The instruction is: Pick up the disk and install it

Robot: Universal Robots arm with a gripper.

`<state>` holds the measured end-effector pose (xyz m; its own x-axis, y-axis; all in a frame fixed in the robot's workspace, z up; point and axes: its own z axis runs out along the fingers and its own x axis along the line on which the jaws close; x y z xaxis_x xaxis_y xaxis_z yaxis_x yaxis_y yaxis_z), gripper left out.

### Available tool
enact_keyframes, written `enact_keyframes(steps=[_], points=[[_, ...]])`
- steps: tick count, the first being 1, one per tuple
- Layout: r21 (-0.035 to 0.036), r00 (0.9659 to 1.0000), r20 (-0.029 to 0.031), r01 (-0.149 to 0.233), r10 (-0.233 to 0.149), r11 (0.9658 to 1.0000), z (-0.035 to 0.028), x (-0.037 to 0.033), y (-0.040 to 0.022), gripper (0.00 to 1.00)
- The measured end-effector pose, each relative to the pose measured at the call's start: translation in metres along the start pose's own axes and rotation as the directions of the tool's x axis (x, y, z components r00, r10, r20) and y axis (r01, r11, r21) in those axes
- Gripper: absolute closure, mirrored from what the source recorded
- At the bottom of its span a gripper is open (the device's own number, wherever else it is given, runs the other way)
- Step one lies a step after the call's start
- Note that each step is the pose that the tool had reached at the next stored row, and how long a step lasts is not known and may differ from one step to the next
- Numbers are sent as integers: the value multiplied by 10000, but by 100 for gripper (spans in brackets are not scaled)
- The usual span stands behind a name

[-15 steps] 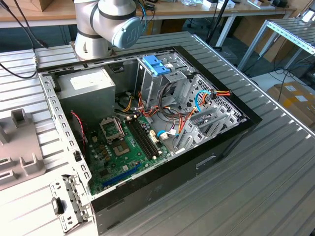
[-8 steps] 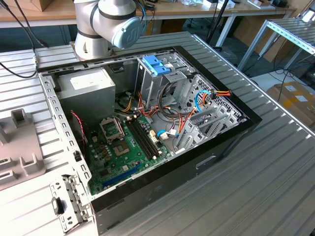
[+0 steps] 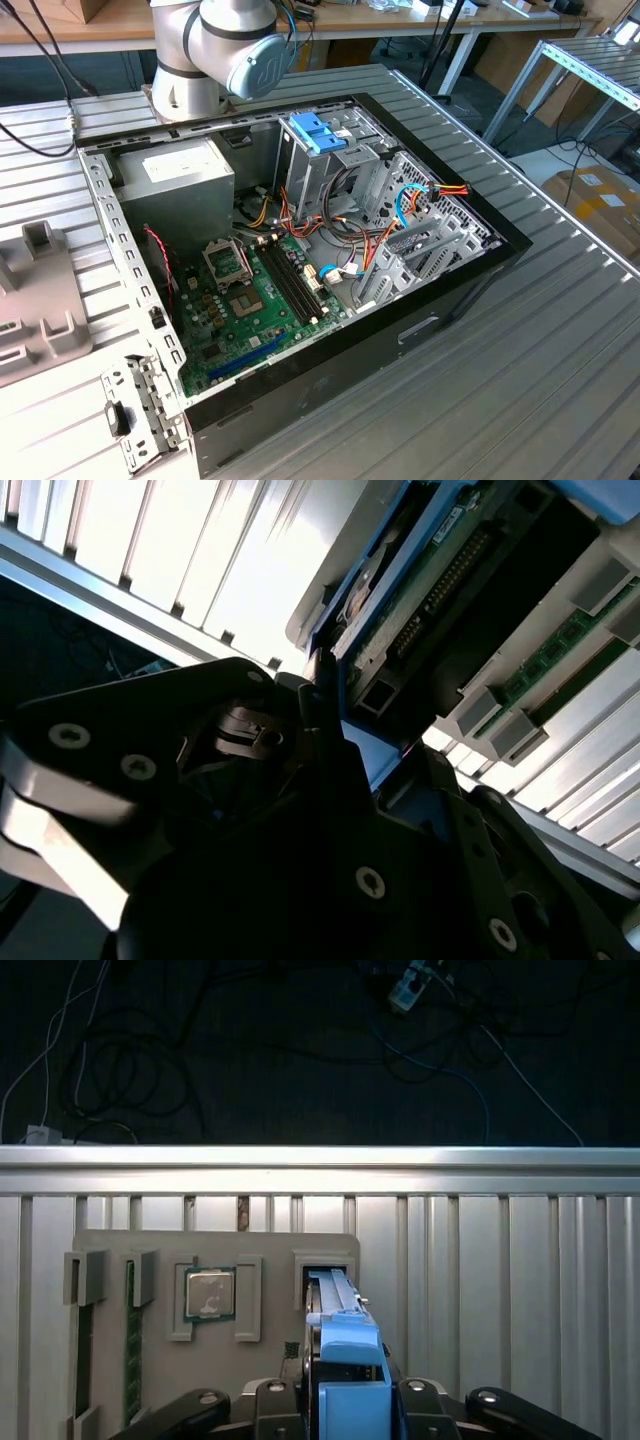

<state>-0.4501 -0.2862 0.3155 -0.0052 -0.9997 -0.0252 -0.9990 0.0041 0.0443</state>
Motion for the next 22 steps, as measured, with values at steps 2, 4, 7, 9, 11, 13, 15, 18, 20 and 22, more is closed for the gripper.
enact_keyframes(steps=[2,4,7,9,11,13,15,18,20,22], points=[[-1,10000,0,0,0,10000,-16,0,1,63],[-1,10000,0,-1,1,10000,-27,-1,1,63],[-1,10000,0,0,0,10000,-46,-1,2,63],[-2,10000,0,0,0,10000,-61,-2,3,63],[-1,10000,0,0,0,10000,-79,-2,3,63],[-1,10000,0,0,0,10000,-98,-3,4,63],[-1,10000,0,0,0,10000,-117,-3,5,63],[-1,10000,-1,0,0,10000,-144,-4,6,63],[-1,10000,0,0,0,10000,-165,-4,7,63],[-1,10000,0,-1,1,10000,-183,-5,8,63]])
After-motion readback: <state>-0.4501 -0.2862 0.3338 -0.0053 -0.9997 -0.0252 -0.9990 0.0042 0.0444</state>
